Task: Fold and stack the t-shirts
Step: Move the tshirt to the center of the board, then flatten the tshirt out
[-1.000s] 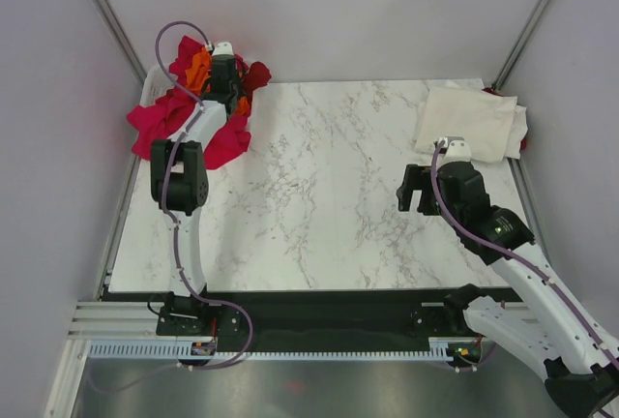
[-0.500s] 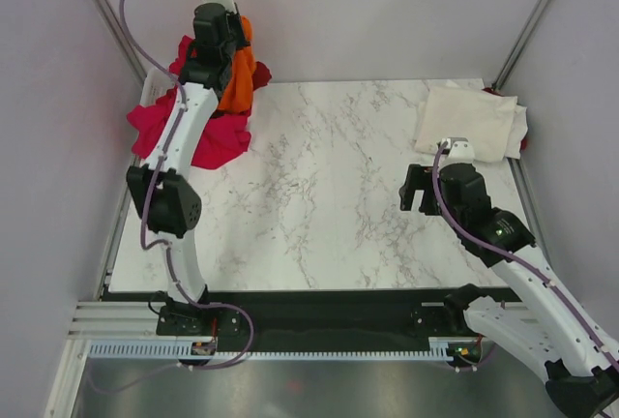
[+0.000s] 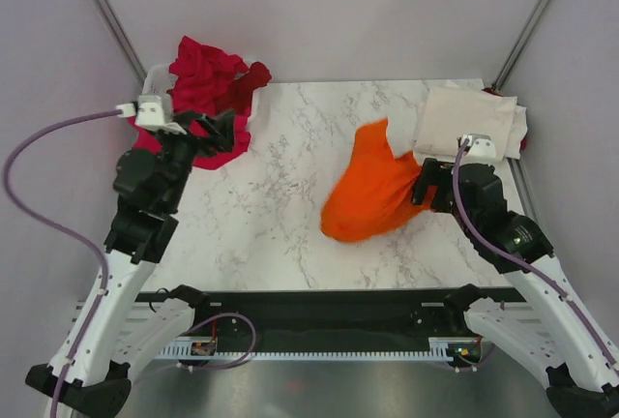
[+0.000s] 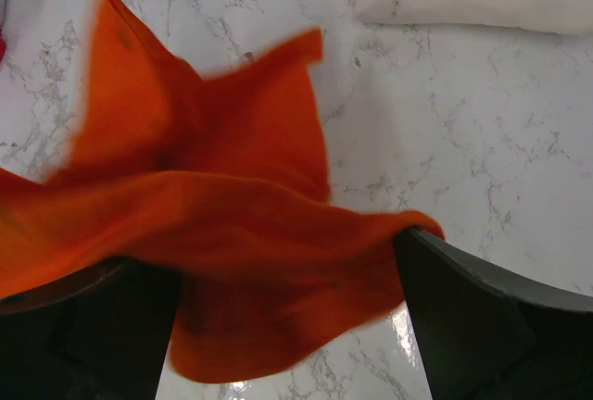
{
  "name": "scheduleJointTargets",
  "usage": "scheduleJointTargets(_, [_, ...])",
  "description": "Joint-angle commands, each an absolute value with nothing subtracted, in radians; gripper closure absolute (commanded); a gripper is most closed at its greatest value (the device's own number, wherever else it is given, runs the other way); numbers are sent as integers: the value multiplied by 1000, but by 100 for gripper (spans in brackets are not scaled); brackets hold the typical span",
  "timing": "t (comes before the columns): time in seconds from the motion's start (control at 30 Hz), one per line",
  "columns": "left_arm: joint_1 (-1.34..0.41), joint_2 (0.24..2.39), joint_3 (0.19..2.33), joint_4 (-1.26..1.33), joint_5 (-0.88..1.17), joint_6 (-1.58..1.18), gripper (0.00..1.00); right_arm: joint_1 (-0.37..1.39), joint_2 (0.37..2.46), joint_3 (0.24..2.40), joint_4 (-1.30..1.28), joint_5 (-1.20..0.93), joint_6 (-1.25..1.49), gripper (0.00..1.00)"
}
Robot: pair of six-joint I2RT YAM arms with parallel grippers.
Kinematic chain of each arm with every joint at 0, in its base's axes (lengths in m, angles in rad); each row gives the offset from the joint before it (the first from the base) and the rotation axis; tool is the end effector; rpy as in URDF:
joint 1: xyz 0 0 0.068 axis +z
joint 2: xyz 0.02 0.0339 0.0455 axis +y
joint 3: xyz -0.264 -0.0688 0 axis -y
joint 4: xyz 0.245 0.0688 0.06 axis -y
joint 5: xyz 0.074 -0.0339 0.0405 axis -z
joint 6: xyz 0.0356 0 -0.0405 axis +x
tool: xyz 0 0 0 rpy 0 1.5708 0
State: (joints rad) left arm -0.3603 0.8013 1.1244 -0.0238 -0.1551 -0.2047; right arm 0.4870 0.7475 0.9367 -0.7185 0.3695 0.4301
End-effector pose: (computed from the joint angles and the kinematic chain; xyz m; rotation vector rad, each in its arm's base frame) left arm 0.1460 -0.0491 0.4700 -0.0348 1.2843 -0.3873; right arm 0.1370 0.0580 0.3438 0.1616 2.0594 0.1773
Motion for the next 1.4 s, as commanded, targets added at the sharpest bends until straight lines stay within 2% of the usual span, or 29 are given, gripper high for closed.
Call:
scheduleJointTargets(0.0, [-362, 827, 957, -225, -170, -278, 0, 486, 726, 1038, -771, 426, 457, 2])
scheduleJointTargets(0.17, [-360, 781, 850, -241, -45, -383, 0, 486, 689, 1052, -819, 433, 489, 2])
scheduleJointTargets(0.33, [-364, 868, 801, -239, 150, -422, 0, 486, 690, 979, -833, 301, 586, 2])
scheduleJointTargets(0.4, [-394, 908, 793, -238, 164, -440, 0, 485, 725, 942, -842, 262, 609, 2])
scheduleJointTargets(0.6, [-613, 1187, 853, -184, 75, -462, 1, 486, 805, 865, -821, 265, 641, 2])
scheduleJointTargets(0.8, [-658, 1429, 853, 44, 153, -575, 1, 485, 1000, 960, -784, 324, 624, 2])
scheduleJointTargets(0.9, [-690, 1556, 916, 66, 167, -584, 1, 476, 1119, 953, -761, 347, 608, 2])
scheduleJointTargets(1.07, [-724, 1707, 1014, 95, 176, -591, 2, 397, 1241, 873, -620, 209, 575, 3])
scheduleJointTargets(1.23, [-755, 1824, 1071, 112, 179, -597, 4, 350, 1265, 841, -557, 158, 558, 10])
scheduleJointTargets(1.27, [-758, 1839, 1084, 113, 183, -597, 8, 347, 1269, 833, -552, 150, 557, 12])
scheduleJointTargets(1.33, [-764, 1870, 1097, 118, 202, -598, 16, 341, 1279, 824, -532, 143, 551, 24])
scheduleJointTargets(1.37, [-765, 1894, 1104, 123, 212, -604, 28, 341, 1284, 813, -526, 135, 548, 33])
